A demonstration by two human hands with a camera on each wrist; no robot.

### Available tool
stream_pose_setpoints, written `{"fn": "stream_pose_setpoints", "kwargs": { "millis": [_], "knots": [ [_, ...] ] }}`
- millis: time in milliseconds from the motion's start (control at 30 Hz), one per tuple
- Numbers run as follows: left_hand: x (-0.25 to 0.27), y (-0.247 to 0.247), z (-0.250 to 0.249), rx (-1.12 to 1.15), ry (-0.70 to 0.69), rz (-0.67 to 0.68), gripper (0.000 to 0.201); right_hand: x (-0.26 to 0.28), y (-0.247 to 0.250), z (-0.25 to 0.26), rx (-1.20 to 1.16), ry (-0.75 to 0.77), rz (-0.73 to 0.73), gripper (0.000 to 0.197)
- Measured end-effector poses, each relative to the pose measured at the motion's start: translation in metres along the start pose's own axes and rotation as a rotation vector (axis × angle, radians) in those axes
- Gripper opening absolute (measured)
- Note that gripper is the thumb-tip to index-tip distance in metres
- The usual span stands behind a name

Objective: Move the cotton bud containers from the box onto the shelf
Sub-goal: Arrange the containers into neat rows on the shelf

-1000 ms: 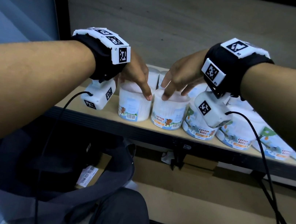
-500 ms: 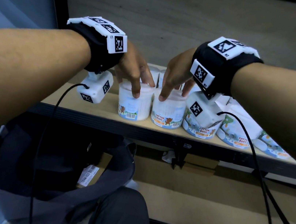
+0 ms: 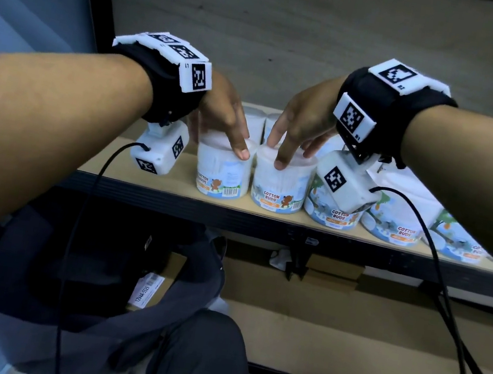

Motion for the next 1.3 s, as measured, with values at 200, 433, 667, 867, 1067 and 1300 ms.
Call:
{"fn": "stream_pose_setpoints", "kwargs": {
  "millis": [200,433,667,867,1067,1300],
  "knots": [
    [-0.001,-0.001,-0.003,-0.001,0.028,-0.012,0.067,-0.002,-0.002,-0.003,-0.039,0.018,0.003,0.055],
    [-0.013,0.005,-0.002,-0.135,0.045,-0.075,0.091,-0.001,-0.004,-0.006,-0.09,0.045,0.001,0.056],
    [-0.014,0.006,-0.004,-0.174,0.073,-0.091,0.089,-0.001,-0.003,-0.008,-0.088,0.05,-0.005,0.057],
    [-0.014,0.007,-0.004,-0.193,0.075,-0.104,0.084,-0.001,-0.004,-0.008,-0.074,0.056,0.009,0.059],
    [-0.013,0.007,-0.005,-0.221,0.09,-0.084,0.089,-0.004,-0.004,-0.007,-0.062,0.056,0.022,0.062],
    [-0.012,0.006,-0.005,-0.165,0.113,-0.064,0.076,-0.003,-0.001,-0.008,-0.082,0.054,0.039,0.06]
  ]
}}
Point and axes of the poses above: each hand's wrist, its own x-axis away from the middle knuckle, its own y-axis out of the back of the hand, z = x × y, the point moved 5 cm from there along -x, towards the middle knuckle, and after that the axes turned 6 degrees about -z, right-handed, at the moved point
